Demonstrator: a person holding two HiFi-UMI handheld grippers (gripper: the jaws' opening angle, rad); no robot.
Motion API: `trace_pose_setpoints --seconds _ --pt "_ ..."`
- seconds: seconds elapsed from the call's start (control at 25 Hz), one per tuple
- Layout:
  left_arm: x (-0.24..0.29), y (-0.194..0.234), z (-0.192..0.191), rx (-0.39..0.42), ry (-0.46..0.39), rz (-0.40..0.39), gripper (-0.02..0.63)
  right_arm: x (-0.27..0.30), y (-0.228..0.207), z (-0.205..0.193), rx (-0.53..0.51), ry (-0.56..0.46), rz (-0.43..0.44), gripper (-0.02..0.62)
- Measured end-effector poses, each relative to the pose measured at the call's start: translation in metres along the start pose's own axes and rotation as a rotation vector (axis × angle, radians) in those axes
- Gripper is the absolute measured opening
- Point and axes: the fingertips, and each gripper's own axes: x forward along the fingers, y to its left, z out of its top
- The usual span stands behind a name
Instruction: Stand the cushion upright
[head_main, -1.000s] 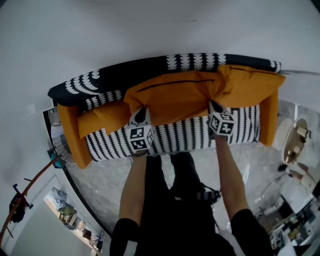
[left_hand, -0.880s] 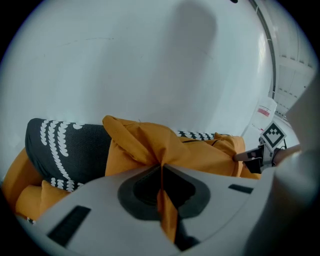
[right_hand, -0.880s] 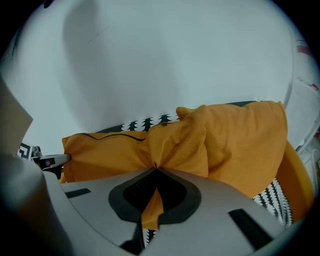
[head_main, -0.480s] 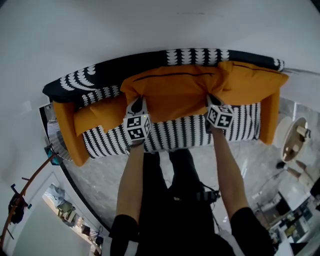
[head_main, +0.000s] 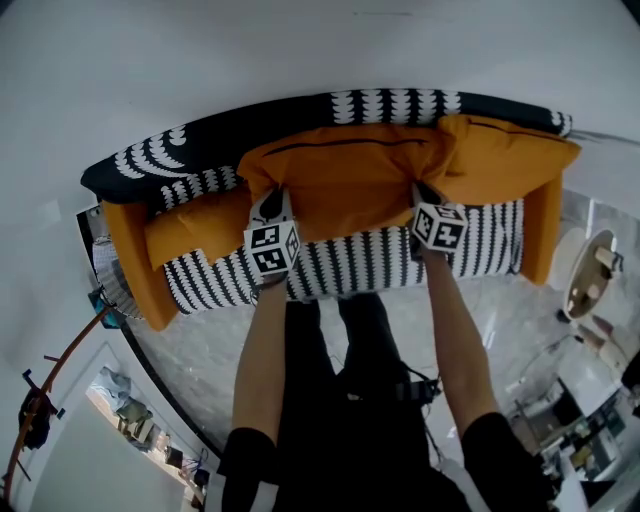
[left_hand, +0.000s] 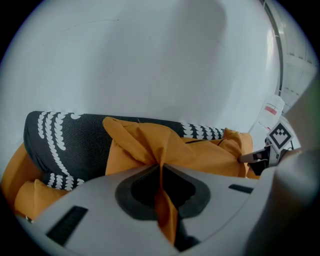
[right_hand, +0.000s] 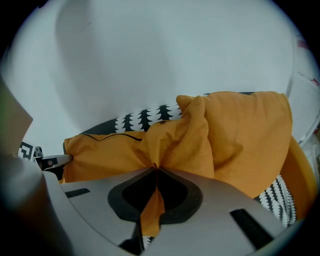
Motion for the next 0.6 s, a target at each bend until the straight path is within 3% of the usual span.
trace_pose_setpoints --seconds 0.4,0.6 --pt "-0.005 0.011 0.003 -0.037 -0.018 0.052 0.081 -0.004 0.003 0.002 -0.046 -0.027 0.007 0.123" --pt "-0.012 0.011 0.005 -0.051 -0.023 0.059 0.092 -0.012 0.004 0.006 -0.060 -0.043 -0.002 0.143"
